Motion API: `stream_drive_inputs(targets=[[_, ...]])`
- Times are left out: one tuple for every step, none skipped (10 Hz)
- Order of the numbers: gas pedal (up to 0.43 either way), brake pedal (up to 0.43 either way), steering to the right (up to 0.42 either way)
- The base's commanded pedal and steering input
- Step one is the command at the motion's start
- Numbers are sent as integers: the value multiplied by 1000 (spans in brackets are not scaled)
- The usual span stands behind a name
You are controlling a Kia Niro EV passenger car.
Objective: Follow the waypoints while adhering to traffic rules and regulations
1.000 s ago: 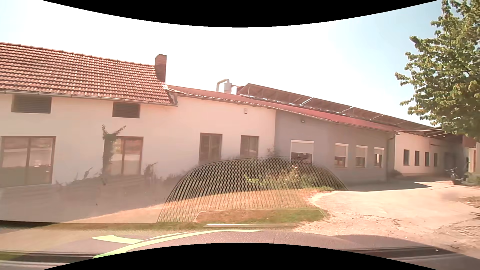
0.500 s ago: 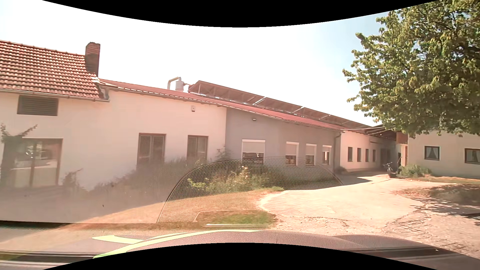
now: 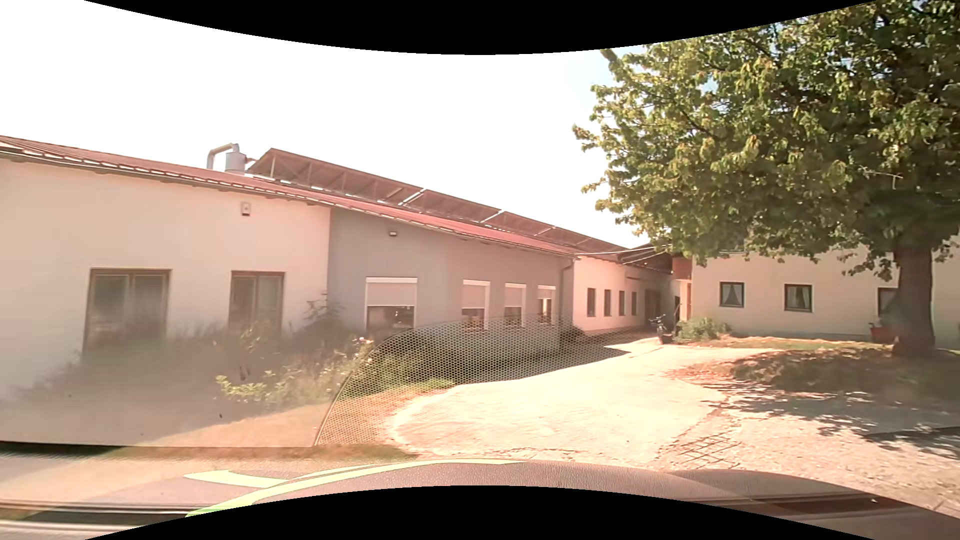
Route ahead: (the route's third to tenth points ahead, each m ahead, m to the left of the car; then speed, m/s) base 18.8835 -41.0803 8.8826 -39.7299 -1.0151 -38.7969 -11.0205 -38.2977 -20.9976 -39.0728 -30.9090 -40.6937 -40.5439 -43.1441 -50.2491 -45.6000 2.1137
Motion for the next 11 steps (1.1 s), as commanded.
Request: stream_drive_inputs(targets=[[39,0,906],[39,0,906],[39,0,905],[39,0,904],[39,0,899],[47,0,889],[47,0,879],[47,0,865],[47,0,851],[47,0,831],[47,0,798]])
